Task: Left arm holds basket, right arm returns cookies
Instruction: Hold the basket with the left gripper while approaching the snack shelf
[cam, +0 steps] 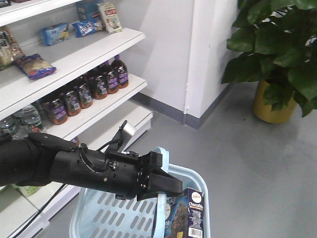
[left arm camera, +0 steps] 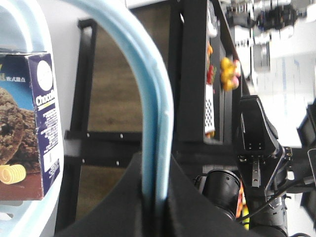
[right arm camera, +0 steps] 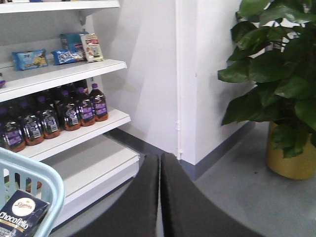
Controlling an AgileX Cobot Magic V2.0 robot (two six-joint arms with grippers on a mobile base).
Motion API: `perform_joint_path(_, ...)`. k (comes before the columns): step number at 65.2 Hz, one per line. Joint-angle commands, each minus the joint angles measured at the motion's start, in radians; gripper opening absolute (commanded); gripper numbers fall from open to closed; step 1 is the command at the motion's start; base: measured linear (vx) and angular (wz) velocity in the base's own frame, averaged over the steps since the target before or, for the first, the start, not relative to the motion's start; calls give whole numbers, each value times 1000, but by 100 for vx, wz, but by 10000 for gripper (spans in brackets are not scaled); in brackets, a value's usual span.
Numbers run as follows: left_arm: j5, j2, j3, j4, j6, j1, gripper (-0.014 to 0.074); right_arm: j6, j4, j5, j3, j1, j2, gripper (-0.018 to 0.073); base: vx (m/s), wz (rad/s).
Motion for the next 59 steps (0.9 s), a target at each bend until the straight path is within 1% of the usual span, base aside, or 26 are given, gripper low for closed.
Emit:
perform_joint_path(1, 64, -49, -31, -74, 12, -1, -6, -9, -4, -78, 0, 1, -9, -8, 14, 49)
perform_joint_path(35, 64, -49, -31, -74, 12, -1, -6, -9, -4, -78, 0, 1, -9, -8, 13, 48)
perform_joint_path(59, 64, -49, -31, -74, 12, -1, -6, -9, -4, -78, 0, 1, -9, -8, 15, 59)
